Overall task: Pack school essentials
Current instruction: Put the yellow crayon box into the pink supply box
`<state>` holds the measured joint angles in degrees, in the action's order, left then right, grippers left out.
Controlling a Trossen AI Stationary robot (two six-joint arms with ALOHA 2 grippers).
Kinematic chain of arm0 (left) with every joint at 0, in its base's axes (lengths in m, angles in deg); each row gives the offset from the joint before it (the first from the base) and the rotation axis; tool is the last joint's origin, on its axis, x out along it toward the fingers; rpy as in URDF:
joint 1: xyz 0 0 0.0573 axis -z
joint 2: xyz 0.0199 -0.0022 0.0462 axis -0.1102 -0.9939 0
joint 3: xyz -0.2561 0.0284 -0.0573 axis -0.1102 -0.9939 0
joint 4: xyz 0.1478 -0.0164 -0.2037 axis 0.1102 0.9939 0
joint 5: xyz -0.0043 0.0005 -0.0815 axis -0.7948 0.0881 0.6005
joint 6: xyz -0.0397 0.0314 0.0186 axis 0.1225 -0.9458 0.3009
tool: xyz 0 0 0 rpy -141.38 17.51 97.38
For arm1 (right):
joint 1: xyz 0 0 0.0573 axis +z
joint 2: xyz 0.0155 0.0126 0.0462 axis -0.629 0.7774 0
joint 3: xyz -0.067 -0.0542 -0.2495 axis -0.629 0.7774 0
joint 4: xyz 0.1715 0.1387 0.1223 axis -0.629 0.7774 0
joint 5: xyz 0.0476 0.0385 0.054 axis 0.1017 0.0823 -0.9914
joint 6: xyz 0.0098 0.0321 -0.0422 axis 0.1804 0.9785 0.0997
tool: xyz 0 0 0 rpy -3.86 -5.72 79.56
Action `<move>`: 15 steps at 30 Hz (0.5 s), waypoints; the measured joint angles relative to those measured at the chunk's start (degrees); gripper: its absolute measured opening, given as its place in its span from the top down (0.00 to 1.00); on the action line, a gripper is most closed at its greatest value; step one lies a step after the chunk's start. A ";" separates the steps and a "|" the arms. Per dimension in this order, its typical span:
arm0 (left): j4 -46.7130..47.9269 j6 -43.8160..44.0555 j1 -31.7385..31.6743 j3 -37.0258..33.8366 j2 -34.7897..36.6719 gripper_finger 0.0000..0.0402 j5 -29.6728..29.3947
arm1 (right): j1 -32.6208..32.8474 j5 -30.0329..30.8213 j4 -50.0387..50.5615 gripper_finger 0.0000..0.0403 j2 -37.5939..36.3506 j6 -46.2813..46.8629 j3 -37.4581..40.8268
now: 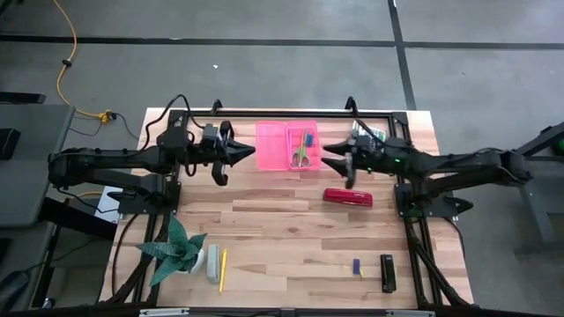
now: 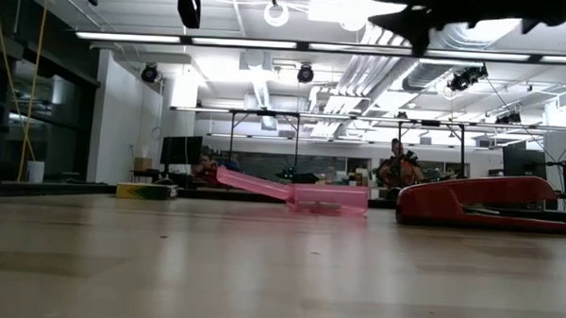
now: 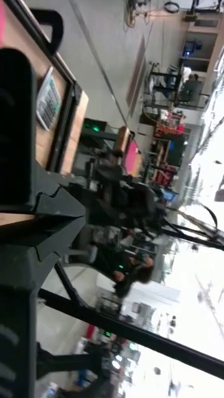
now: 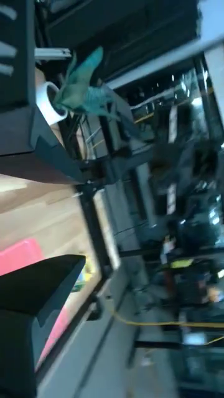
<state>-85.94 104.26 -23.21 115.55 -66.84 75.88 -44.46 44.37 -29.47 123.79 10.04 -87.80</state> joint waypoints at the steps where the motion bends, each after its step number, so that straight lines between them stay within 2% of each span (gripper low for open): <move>1: 0.49 -0.40 0.00 0.00 0.00 1.00 -0.01 | 0.53 0.14 -0.01 0.53 -1.39 -1.15 0.49; 6: 0.77 -2.06 0.04 0.00 0.00 1.00 -0.01 | 1.43 0.48 0.00 0.53 -4.72 -2.08 1.13; 15: 0.74 -2.83 0.07 0.00 0.00 1.00 0.00 | 1.41 0.50 0.07 0.53 -4.95 -2.11 1.13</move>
<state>-85.20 101.43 -23.15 115.55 -66.84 75.88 -43.05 44.87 -29.41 118.84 7.93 -86.67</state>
